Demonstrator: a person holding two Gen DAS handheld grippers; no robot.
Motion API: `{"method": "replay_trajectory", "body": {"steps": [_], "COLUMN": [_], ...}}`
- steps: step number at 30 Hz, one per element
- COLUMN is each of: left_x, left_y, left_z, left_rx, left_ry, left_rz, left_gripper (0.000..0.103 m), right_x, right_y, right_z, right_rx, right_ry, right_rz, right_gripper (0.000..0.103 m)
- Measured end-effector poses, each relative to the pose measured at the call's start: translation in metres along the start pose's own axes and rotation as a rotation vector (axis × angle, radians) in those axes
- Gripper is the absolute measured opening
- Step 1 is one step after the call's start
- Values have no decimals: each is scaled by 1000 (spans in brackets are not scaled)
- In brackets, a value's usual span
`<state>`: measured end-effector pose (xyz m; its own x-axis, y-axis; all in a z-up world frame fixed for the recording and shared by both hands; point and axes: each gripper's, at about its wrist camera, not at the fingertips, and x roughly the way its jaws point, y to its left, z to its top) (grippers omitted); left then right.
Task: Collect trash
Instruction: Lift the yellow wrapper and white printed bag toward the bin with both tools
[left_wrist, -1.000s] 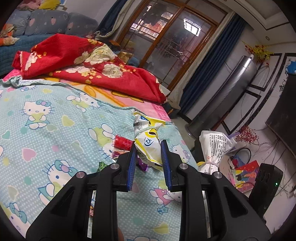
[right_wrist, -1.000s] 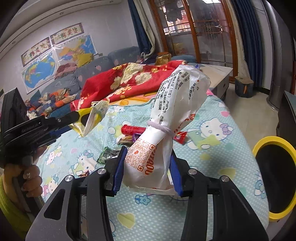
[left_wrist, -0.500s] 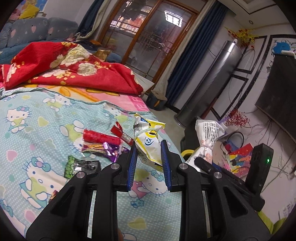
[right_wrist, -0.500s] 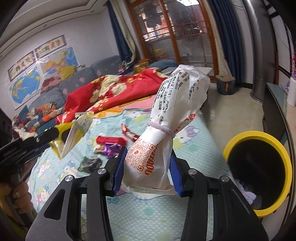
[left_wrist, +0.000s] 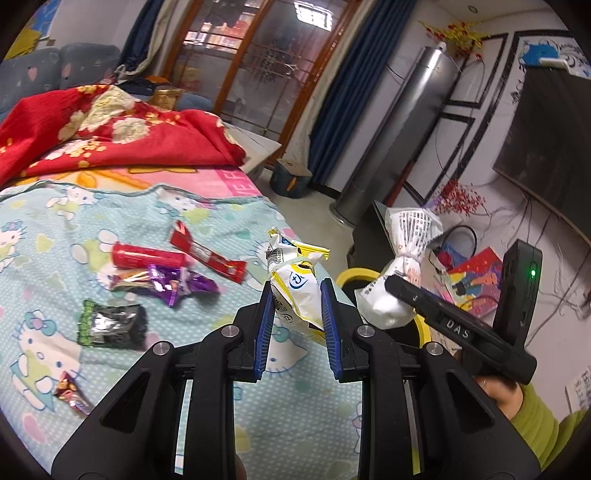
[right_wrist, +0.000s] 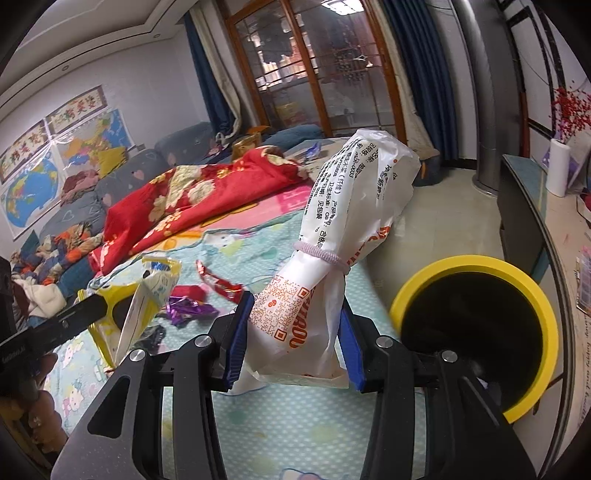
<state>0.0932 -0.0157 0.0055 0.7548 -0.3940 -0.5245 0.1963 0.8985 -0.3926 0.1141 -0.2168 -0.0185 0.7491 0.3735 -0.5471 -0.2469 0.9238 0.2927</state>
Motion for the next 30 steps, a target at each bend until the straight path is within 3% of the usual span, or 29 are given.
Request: {"method": "replay_trajectory", "body": {"steps": [30], "left_x": [74], "left_y": [-88], "left_z": [-23], "left_rx": [187], "left_ry": [131], "left_rz": [-96], "left_gripper": [19], "right_x": [-15], "right_y": [-114], "right_z": [-6], "right_rx": [175], "right_ry": [1], "right_rz": [-164], "right_gripper": [42]}}
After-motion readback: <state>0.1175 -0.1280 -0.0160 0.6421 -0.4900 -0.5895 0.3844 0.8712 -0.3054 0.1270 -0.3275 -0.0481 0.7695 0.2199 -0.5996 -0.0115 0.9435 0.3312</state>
